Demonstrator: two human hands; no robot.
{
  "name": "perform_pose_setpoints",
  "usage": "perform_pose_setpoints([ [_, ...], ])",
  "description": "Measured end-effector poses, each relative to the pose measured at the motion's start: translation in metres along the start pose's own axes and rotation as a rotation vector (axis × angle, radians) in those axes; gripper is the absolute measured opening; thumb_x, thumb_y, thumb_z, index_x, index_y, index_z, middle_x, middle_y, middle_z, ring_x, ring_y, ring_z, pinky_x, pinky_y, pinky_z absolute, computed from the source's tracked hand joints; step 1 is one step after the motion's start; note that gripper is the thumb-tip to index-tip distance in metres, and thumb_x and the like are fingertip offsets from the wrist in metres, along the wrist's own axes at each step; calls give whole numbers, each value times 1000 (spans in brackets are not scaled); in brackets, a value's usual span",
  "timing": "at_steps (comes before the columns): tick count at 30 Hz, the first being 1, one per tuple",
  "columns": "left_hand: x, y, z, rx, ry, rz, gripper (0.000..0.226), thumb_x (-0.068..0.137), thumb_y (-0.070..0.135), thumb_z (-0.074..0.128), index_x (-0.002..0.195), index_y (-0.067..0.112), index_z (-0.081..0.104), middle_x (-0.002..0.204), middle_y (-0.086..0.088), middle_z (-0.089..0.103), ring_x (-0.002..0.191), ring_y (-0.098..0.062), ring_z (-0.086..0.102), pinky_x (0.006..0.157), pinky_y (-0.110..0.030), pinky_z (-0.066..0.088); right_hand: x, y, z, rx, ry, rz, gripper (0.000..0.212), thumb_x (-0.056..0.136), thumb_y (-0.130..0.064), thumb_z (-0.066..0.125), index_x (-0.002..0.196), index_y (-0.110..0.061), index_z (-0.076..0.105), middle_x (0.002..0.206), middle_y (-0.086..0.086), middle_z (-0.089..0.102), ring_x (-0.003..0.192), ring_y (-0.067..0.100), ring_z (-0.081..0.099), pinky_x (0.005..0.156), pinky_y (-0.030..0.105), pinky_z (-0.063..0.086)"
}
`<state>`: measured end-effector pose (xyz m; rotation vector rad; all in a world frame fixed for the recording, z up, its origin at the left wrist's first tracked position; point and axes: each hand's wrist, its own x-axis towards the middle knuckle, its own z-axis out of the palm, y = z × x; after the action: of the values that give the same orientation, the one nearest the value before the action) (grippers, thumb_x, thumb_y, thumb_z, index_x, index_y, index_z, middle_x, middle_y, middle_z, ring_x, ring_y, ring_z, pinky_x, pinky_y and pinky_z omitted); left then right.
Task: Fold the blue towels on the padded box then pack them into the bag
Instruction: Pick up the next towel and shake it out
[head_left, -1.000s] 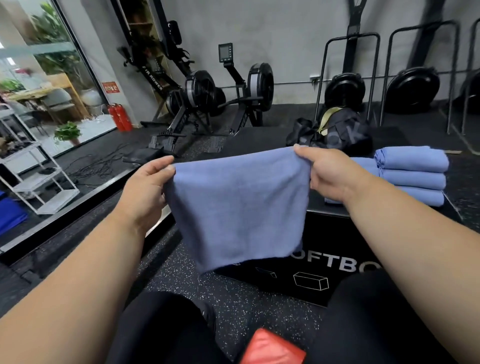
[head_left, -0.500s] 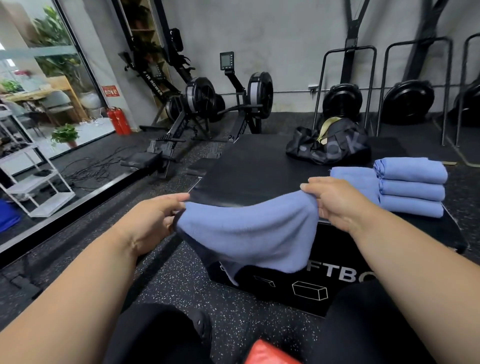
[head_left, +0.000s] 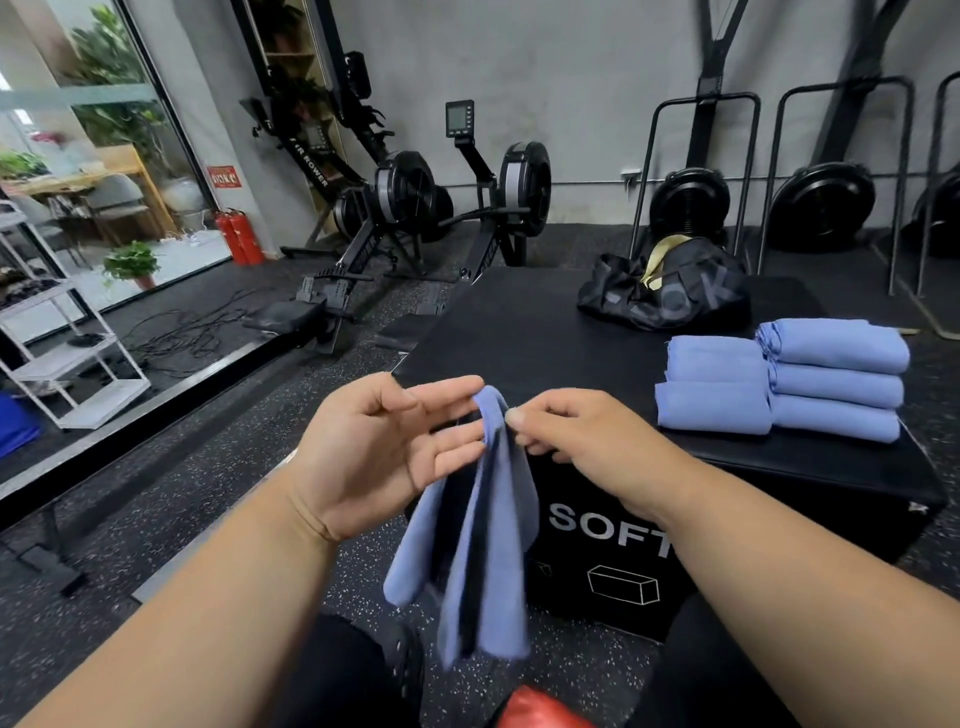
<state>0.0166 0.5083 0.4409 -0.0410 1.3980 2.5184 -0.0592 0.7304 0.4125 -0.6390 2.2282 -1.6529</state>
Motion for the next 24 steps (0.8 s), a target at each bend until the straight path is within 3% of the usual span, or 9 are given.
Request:
perform_pose_setpoints([
  [2, 0, 0, -1, 52, 3, -11, 74, 81, 26, 35, 147, -1, 55, 151, -20, 57, 145, -36, 50, 125, -49, 32, -1, -2, 8, 20, -25, -37, 17, 93, -38, 77, 98, -22, 81, 99, -2, 79, 89, 5, 70, 89, 30, 53],
  [5, -1, -1, -6, 112, -1, -23, 77, 80, 32, 34, 149, 4, 55, 150, -13, 60, 145, -28, 51, 126, -45, 27, 1, 2, 15, 47, 0, -54, 16, 89, -34, 83, 99, -21, 81, 98, 0, 80, 91, 9, 71, 97, 37, 55],
  [9, -1, -5, -8, 171, -24, -31, 78, 81, 34, 31, 149, 6, 55, 151, -11, 59, 144, -26, 49, 121, -41, 30, 3, 3, 21, 32, 37, -58, 19, 87, -33, 83, 91, -15, 78, 93, 10, 77, 81, 10, 67, 84, 32, 54],
  [13, -2, -8, -9, 208, -36, -16, 76, 82, 35, 30, 147, 7, 58, 151, -12, 59, 136, -24, 51, 119, -43, 27, 5, 3, 21, 25, 66, -73, 14, 90, -20, 74, 82, -9, 73, 86, 17, 73, 72, 13, 60, 75, 34, 48],
  [16, 2, -19, -14, 341, 55, 94, 69, 81, 32, 39, 140, 9, 65, 141, -11, 67, 128, -20, 59, 109, -43, 33, 6, -1, 17, 9, 10, -84, 17, 86, -21, 62, 77, -6, 60, 71, 11, 58, 70, 16, 50, 72, 41, 41],
  [18, 1, -28, -14, 510, 95, 180, 62, 78, 21, 44, 135, 13, 69, 135, -5, 72, 131, -18, 61, 105, -37, 37, 8, -6, 12, 80, -27, -97, 16, 87, -20, 57, 75, -10, 54, 74, 4, 49, 73, 19, 43, 72, 41, 34],
  [20, -1, -39, -11, 613, 55, 236, 58, 80, 11, 45, 132, 14, 71, 132, -4, 73, 128, -17, 64, 102, -30, 44, 11, -10, 8, 182, -46, -118, 22, 90, -21, 56, 80, -3, 49, 80, 8, 46, 78, 23, 40, 75, 41, 32],
  [22, -1, -48, -10, 581, 112, 246, 48, 86, 11, 53, 131, 11, 69, 128, -6, 74, 119, -17, 67, 99, -31, 48, 16, -10, 3, 257, -55, -115, 31, 90, -25, 56, 86, 5, 47, 85, 9, 45, 82, 26, 38, 79, 43, 32],
  [24, -1, -54, -11, 534, 158, 250, 41, 94, 22, 63, 134, 14, 68, 123, -2, 75, 106, -17, 64, 99, -37, 47, 21, -12, 0, 283, -74, -96, 28, 91, -25, 57, 88, 2, 55, 88, 11, 51, 85, 26, 43, 82, 43, 36],
])
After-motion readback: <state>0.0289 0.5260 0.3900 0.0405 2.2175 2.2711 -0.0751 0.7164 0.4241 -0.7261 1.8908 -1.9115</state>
